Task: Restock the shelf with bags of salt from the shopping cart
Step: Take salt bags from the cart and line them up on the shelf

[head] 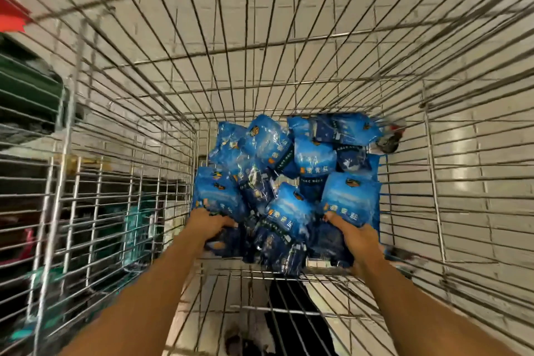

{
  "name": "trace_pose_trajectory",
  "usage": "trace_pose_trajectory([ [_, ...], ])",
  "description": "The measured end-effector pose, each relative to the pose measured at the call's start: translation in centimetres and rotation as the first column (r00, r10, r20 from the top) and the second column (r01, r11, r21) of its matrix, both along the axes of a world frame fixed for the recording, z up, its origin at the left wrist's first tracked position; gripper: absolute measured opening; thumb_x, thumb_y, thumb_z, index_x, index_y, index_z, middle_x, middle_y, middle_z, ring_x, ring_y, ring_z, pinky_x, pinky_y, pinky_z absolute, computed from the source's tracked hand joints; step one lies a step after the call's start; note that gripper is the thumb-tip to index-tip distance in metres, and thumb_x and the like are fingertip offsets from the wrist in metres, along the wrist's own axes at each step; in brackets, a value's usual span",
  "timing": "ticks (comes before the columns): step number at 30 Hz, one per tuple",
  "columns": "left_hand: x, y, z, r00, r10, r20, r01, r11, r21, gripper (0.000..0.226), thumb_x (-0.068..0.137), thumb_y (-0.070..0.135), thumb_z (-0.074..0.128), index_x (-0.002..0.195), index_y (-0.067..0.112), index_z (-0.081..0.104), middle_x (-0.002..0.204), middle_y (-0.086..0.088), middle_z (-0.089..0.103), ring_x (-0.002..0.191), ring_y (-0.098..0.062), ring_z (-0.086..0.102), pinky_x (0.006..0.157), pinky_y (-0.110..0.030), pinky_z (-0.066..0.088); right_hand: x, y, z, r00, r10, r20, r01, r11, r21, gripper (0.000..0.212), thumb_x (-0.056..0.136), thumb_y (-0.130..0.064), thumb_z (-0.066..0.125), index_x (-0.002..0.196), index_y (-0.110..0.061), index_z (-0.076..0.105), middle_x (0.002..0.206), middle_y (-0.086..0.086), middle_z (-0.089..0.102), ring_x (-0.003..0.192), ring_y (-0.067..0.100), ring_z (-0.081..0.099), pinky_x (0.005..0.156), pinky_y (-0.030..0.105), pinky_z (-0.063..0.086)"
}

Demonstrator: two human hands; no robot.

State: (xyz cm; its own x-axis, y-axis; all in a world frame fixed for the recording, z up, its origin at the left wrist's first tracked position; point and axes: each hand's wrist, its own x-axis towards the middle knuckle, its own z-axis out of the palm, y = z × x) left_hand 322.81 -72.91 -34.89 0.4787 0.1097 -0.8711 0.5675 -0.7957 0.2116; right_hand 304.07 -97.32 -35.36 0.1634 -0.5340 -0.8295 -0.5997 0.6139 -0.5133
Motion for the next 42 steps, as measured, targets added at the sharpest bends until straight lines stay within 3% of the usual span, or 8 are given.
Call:
trace_pose_trajectory([
  [6, 0.9, 0.1, 11.6, 0.992, 0.024, 0.123, -0.001, 0.983, -0.183, 0.036, 0.070, 0.020, 0.086, 0.086, 0.011, 0.056, 0.081, 0.002, 0.061, 0.067, -0.009, 0.058, 0.048, -0.011, 0.045, 1.0, 0.1, 9.5, 0.991, 0.089, 0.099, -0.093, 0.995, 0.032, 0.056, 0.059, -0.028, 0.092, 0.108, -0.011, 0.071, 0.089, 0.001, 0.077, 0.078, 0.020, 0.074, 0.067, 0.031, 0.060],
  [10, 0.4, 0.3, 19.8, 0.980, 0.113, 0.162, -0.045, 0.926, -0.374, 0.046, 0.069, 0.019, 0.088, 0.108, 0.009, 0.067, 0.100, -0.016, 0.073, 0.091, -0.034, 0.069, 0.082, -0.044, 0.058, 2.2, 0.8, 17.3, 0.959, 0.223, 0.176, -0.221, 0.975, -0.033, 0.057, 0.063, -0.032, 0.092, 0.112, -0.017, 0.068, 0.112, 0.005, 0.071, 0.100, 0.027, 0.069, 0.089, 0.044, 0.056],
  [15, -1.9, 1.8, 29.5, 0.914, 0.347, 0.210, -0.149, 0.767, -0.624, 0.062, 0.054, 0.015, 0.090, 0.110, 0.002, 0.066, 0.089, -0.016, 0.076, 0.066, -0.025, 0.073, 0.053, -0.024, 0.054, 3.0, 3.1, 27.3, 0.899, 0.329, 0.290, -0.275, 0.938, -0.210, 0.059, 0.051, -0.040, 0.092, 0.103, -0.024, 0.068, 0.094, -0.018, 0.075, 0.092, 0.008, 0.071, 0.071, 0.021, 0.057],
  [18, -3.4, 3.9, 35.4, 0.869, 0.459, 0.184, -0.180, 0.641, -0.746, 0.072, 0.054, 0.011, 0.087, 0.119, 0.003, 0.059, 0.091, -0.013, 0.076, 0.068, -0.022, 0.074, 0.055, -0.031, 0.058, 2.3, 5.0, 32.8, 0.853, 0.369, 0.370, -0.311, 0.927, -0.208, 0.105, 0.056, -0.051, 0.090, 0.145, -0.018, 0.044, 0.142, -0.001, 0.054, 0.131, 0.025, 0.051, 0.106, 0.045, 0.046],
  [22, -5.6, 8.1, 43.1, 0.778, 0.584, 0.231, -0.125, 0.505, -0.854, 0.079, 0.051, 0.028, 0.090, 0.123, 0.021, 0.059, 0.106, -0.007, 0.075, 0.087, -0.026, 0.074, 0.069, -0.039, 0.060, 1.7, 8.5, 40.2, 0.747, 0.425, 0.511, -0.304, 0.902, -0.306, 0.080, 0.040, -0.055, 0.090, 0.111, -0.037, 0.058, 0.099, -0.020, 0.072, 0.089, 0.000, 0.069, 0.075, 0.026, 0.059],
  [24, -6.8, 10.3, 47.2, 0.710, 0.646, 0.279, -0.083, 0.470, -0.879, 0.072, 0.055, 0.052, 0.083, 0.121, 0.034, 0.060, 0.116, 0.001, 0.072, 0.099, -0.025, 0.072, 0.083, -0.044, 0.058, 1.8, 10.2, 43.0, 0.693, 0.464, 0.552, -0.315, 0.883, -0.347, 0.085, 0.041, -0.056, 0.091, 0.117, -0.032, 0.059, 0.107, -0.010, 0.072, 0.097, 0.014, 0.071, 0.082, 0.038, 0.060],
  [30, -10.7, 17.7, 56.6, 0.591, 0.740, 0.322, 0.052, 0.363, -0.930, 0.045, 0.088, 0.034, 0.064, 0.132, 0.026, 0.057, 0.127, -0.006, 0.067, 0.112, -0.032, 0.065, 0.096, -0.055, 0.050, 3.1, 16.8, 52.9, 0.469, 0.536, 0.702, -0.341, 0.843, -0.417, 0.045, 0.063, -0.037, 0.085, 0.101, -0.026, 0.064, 0.079, -0.018, 0.075, 0.066, 0.004, 0.072, 0.047, 0.015, 0.051],
  [42, -20.9, 32.3, 70.7, -0.078, 0.797, 0.599, 0.157, 0.603, -0.782, 0.046, 0.074, 0.046, 0.075, 0.115, 0.029, 0.066, 0.118, -0.001, 0.071, 0.110, -0.027, 0.067, 0.095, -0.056, 0.051, 6.1, 33.3, 68.2, -0.200, 0.596, 0.777, -0.548, 0.590, -0.593, 0.045, 0.053, -0.035, 0.086, 0.096, -0.023, 0.078, 0.096, 0.007, 0.078, 0.083, 0.023, 0.075, 0.070, 0.037, 0.060],
])
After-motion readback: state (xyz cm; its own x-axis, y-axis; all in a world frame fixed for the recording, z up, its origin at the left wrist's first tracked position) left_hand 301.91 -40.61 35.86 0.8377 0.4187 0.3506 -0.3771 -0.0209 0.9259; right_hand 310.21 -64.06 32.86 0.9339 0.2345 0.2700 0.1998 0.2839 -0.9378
